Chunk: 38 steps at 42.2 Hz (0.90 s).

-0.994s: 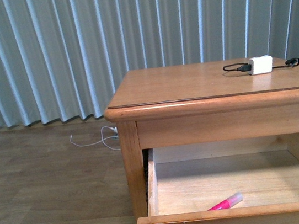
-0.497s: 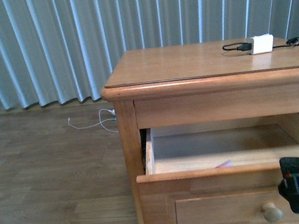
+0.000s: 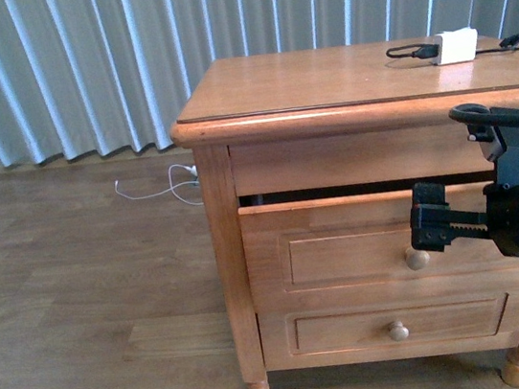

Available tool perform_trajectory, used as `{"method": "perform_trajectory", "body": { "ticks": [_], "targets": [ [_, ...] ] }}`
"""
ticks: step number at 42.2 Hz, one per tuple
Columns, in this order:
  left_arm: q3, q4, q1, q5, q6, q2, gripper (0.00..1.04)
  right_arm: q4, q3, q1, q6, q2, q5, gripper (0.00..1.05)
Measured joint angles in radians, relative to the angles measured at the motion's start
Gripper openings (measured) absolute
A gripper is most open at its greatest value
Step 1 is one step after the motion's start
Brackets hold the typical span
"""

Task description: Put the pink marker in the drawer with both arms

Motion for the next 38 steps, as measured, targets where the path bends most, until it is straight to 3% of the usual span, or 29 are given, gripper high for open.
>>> {"method": "perform_trajectory", "body": {
  "ticks": [14, 21, 31, 38],
  "targets": [
    [0.000, 0.000, 0.000, 0.000, 0.000, 0.000, 0.99, 0.227, 0.028, -0.004, 0.037, 0.098, 0.040, 0.96],
    [0.000, 0.000, 0.000, 0.000, 0.000, 0.000, 0.99, 0.244, -0.014, -0.015, 0.041, 0.074, 0.040, 0.96],
    [0.000, 0.000, 0.000, 0.000, 0.000, 0.000, 0.99, 0.084, -0.199, -0.041, -0.019, -0.198, -0.066, 0.96],
    [0.000, 0.000, 0.000, 0.000, 0.000, 0.000, 0.99, -0.069, -0.385, -0.074, -0.134, -0.542, -0.244, 0.96]
  ]
}}
